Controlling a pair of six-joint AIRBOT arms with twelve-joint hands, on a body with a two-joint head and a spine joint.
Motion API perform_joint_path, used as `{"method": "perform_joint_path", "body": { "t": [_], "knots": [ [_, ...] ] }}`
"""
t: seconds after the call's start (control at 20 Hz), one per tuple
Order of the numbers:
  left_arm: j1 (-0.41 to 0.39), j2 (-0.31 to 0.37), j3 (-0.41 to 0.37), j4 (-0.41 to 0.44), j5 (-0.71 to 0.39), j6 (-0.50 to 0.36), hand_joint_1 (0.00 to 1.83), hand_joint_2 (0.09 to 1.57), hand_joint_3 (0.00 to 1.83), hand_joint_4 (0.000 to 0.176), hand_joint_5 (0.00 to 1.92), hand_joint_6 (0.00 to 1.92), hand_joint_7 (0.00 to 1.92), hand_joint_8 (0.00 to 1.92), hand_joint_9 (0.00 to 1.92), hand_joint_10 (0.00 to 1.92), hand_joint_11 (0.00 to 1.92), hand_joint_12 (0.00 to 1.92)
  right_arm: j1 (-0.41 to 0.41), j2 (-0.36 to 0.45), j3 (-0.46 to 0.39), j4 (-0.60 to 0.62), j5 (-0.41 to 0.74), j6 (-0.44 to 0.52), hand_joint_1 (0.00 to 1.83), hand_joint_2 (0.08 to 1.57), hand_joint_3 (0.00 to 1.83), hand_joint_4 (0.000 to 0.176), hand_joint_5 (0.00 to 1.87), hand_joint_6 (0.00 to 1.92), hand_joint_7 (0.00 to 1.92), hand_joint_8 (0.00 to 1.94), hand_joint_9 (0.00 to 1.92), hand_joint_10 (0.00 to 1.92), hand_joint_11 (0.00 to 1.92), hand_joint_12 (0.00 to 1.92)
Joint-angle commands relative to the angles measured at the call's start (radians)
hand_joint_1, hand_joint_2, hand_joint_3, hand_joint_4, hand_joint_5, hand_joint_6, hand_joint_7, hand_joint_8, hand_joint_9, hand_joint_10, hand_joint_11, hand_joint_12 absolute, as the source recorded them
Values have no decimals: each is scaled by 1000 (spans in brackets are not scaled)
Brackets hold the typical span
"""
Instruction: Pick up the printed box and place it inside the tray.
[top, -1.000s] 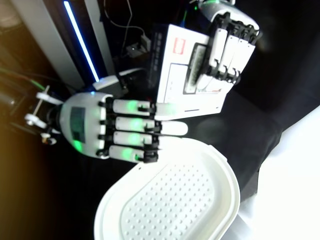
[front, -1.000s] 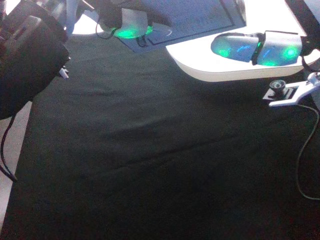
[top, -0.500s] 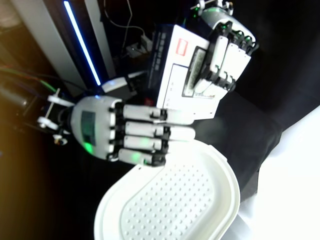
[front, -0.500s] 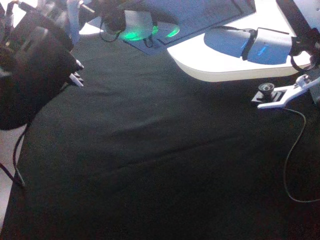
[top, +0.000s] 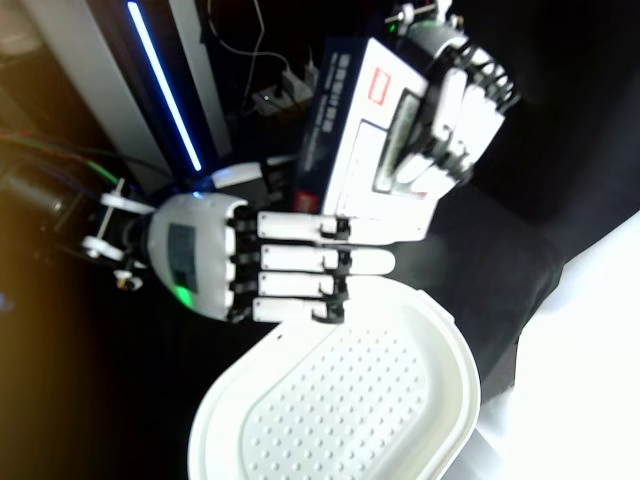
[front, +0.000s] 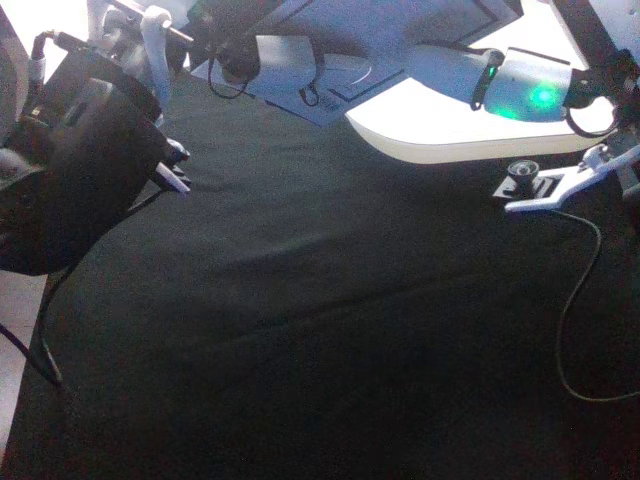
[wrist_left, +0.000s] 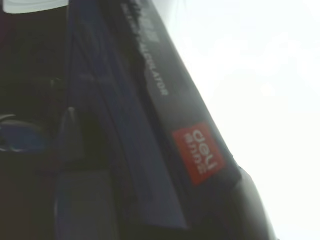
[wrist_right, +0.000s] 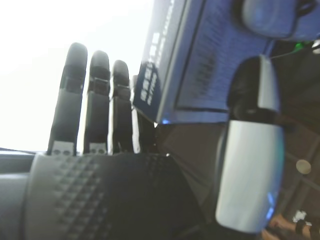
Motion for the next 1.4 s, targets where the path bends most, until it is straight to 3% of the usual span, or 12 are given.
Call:
{"method": "perform_joint_path", "body": {
  "t": [0.0,0.3,0.35,0.45,0.7,0.8,0.9,1.0,1.1,1.2,1.25,1.35],
  "knots": [
    [-6,2,4,16,-121,-11,1390,1072,0,0,935,1022,1006,714,1171,872,1404,309,19,2,4,-25,118,16,987,812,7,0,434,12,583,4,703,37,711,209],
    [5,-9,14,5,-120,-20,1396,1044,0,0,985,945,1096,577,1230,755,1384,309,41,2,5,-39,119,16,1151,972,1,0,868,11,1178,13,1309,70,1052,653],
    [8,-11,16,5,-120,-24,1392,1057,0,0,976,980,1051,624,1190,827,1376,298,41,2,5,-39,119,16,1281,1053,5,0,1048,587,1189,816,1453,141,1058,993],
    [10,-12,17,4,-120,-26,1391,1060,0,0,982,986,1042,627,1177,843,1367,292,41,2,4,-39,124,16,1271,1097,4,0,981,692,1090,1045,1425,206,954,1163],
    [11,-12,18,5,-115,-27,1389,1066,0,0,950,1040,1029,666,1177,828,1340,268,41,2,5,-39,124,32,1275,1077,1,0,1016,705,1147,913,1303,443,997,1013],
    [10,-11,18,8,-112,-30,1389,1072,0,0,896,1093,1025,731,1180,808,1342,193,41,2,6,-42,124,32,1163,1113,0,0,993,936,1228,298,1304,388,977,970],
    [10,-9,18,16,-117,-40,1230,1026,0,0,671,134,709,80,831,80,971,12,41,2,6,-42,124,32,1160,1104,2,0,1005,924,1336,85,1345,355,980,988],
    [12,-9,18,23,-131,-53,1019,1059,4,0,573,30,495,15,566,15,644,2,41,2,6,-42,124,32,1257,1080,0,0,1003,760,1209,706,1359,346,1018,981],
    [13,-7,18,31,-133,-63,345,930,0,0,51,0,25,0,32,0,118,0,41,2,6,-42,124,32,1277,1080,1,0,987,743,1155,906,1368,346,1012,982],
    [13,-4,18,33,-133,-72,274,835,0,79,1,0,0,0,0,0,33,0,41,2,7,-43,124,32,1165,1109,0,0,996,930,1258,300,1359,383,1017,1044],
    [13,-3,19,34,-132,-76,290,803,0,118,0,0,0,0,0,0,6,0,41,2,7,-43,124,32,1258,1080,0,0,1014,726,1185,774,1354,398,1045,1066],
    [15,-2,20,37,-133,-83,265,810,1,162,0,0,0,0,0,0,0,0,41,2,12,-42,134,32,1280,1074,1,0,1011,692,1158,906,1351,423,1056,1112]
  ]
}}
